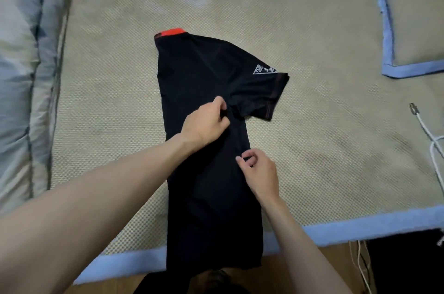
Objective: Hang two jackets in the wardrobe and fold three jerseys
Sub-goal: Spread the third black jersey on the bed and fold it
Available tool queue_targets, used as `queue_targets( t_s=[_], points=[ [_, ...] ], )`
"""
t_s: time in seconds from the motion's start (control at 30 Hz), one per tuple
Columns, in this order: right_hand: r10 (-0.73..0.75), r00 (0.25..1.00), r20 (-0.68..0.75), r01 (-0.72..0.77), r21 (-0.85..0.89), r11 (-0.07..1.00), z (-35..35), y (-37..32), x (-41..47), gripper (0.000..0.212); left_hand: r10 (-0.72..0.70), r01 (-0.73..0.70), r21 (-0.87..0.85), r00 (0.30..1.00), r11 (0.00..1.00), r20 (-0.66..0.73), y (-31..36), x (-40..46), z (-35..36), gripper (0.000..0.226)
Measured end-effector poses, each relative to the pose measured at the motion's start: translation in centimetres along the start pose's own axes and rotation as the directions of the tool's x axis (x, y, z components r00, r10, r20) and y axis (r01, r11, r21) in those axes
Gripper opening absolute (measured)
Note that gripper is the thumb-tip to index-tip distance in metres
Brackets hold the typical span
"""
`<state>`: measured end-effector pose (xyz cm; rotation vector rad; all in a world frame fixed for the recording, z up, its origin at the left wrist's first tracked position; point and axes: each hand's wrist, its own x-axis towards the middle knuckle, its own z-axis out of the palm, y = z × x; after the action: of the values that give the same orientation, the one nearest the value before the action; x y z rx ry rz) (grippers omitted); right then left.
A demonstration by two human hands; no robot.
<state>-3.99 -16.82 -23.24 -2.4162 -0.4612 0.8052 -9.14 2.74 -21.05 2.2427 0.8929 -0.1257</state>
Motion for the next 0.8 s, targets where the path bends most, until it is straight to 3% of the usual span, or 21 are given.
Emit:
queue_targets(
  t_s=[0.1,0.2,0.3,0.47,0.57,0.67,0.8],
  points=[
    [0.041,0.999,0.016,-0.041,0.029,0.999,-0.3,-0.3,1.4,0.007,0.049,-0.049,0.020,0.999,0.999,-0.003,0.6,3.7,-1.4,0.038],
    [0.116,0.990,0.082,-0.121,0.058,0.991,-1.0,0.2,2.2,0.006,0.090,-0.099,0.087,0.991,0.991,0.099,0.8,6.2,-1.1,0.046],
    [0.122,0.986,0.109,-0.133,0.097,0.986,-2.0,0.3,3.3,0.005,0.097,-0.096,-0.018,0.983,0.995,0.153,0.1,7.2,-0.1,0.041],
    [0.101,0.989,0.109,-0.128,0.278,0.952,-2.5,-0.9,6.0,0.012,0.081,-0.078,-0.043,0.994,0.996,0.076,0.4,8.8,0.1,0.019],
    [0.238,0.971,-0.001,-0.205,0.509,0.836,-3.5,-1.7,9.4,0.022,0.174,-0.169,0.079,0.983,0.983,-0.064,0.5,13.2,-2.2,0.034],
    [0.270,0.952,-0.145,-0.161,0.514,0.842,-4.8,-2.2,13.0,0.033,0.064,-0.037,0.238,0.992,0.971,-0.105,0.4,18.3,-6.0,0.052],
    [0.135,0.954,-0.268,-0.041,0.327,0.944,-6.2,-3.3,18.1,0.040,-0.183,0.212,0.319,0.976,0.924,-0.118,-1.2,21.4,-11.1,0.041]
  ],
)
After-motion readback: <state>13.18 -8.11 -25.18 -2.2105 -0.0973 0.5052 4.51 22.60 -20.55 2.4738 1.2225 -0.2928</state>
